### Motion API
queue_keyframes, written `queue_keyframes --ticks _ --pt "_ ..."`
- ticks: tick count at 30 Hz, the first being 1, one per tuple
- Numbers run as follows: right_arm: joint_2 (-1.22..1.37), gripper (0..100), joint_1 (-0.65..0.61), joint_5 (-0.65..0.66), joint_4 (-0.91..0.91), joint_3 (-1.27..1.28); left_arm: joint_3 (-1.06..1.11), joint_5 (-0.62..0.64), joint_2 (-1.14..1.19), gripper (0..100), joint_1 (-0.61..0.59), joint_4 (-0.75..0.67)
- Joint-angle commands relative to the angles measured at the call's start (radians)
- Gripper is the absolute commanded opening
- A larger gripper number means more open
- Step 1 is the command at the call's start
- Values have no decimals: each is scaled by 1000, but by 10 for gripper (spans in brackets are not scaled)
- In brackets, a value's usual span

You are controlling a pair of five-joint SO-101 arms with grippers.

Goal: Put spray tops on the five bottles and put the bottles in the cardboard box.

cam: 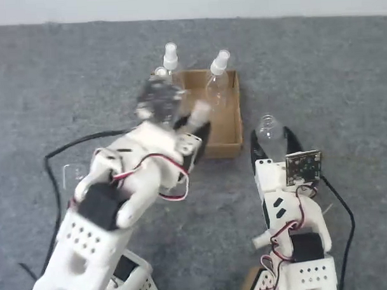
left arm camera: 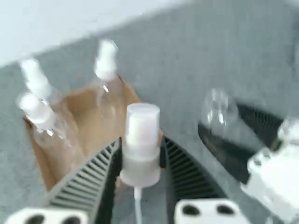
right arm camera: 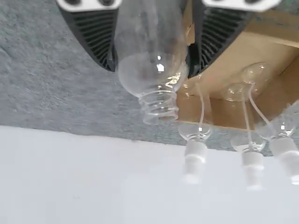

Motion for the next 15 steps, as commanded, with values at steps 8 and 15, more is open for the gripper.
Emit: queue_keyframes --ticks 8,15 --pt "-24 17 -168 21 -21 8 143 209 -374 91 -167 -206" --pt "-22 17 -292 18 -21 28 271 249 -572 87 -175 -325"
